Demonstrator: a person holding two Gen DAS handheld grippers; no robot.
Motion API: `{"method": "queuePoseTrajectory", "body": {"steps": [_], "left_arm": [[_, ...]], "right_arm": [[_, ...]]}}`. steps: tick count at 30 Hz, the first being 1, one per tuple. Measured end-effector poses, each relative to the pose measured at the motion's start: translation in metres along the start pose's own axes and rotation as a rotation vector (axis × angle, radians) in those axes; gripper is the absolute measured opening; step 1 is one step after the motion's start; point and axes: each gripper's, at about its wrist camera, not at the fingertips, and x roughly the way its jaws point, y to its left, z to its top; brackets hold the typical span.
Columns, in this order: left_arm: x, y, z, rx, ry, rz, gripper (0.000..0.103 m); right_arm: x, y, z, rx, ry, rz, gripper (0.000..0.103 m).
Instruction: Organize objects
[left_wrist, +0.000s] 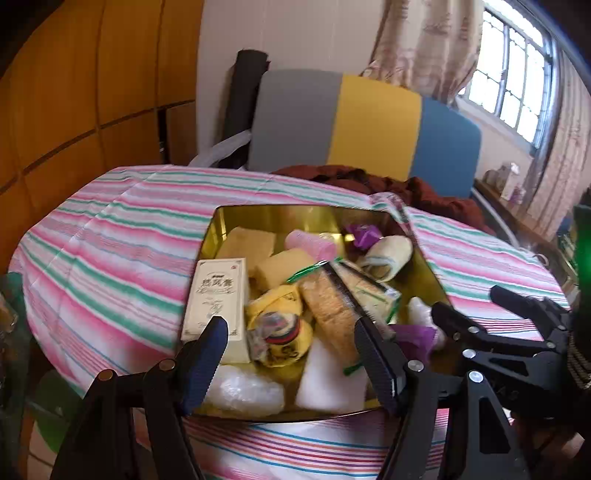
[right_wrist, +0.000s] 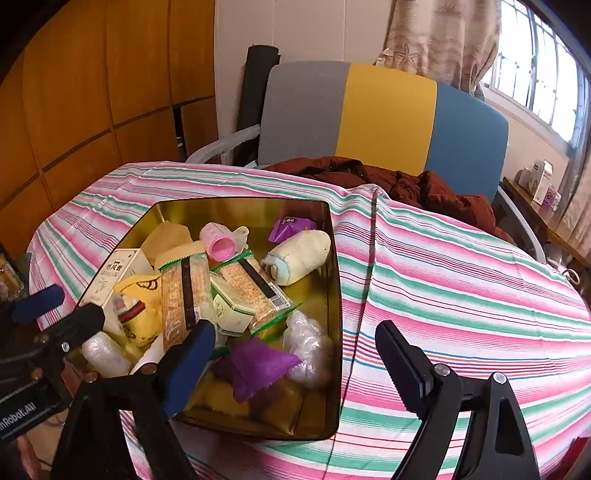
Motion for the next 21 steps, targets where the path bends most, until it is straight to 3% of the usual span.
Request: {"method": "queuePoseTrajectory", "body": {"steps": [5, 13, 21], "left_arm": [[0.002, -0.004, 0.0, 0.025, 0.005, 0.095, 0.072], [-0.01, -0.001, 0.003, -0.021, -0.041, 0.094, 0.072], [-0.017, 0.004, 0.002, -0.057, -0.069, 0.154, 0.069]], "right_arm": [[-0.003, 0.002, 0.001, 0.006, -0.013, 0.025, 0.093], [-0.005, 0.009, -0.005, 0.006, -0.018, 0.055, 0.093], [-0.013, 0.011, -0.01, 0.011, -0.028, 0.063, 0.094]]}}
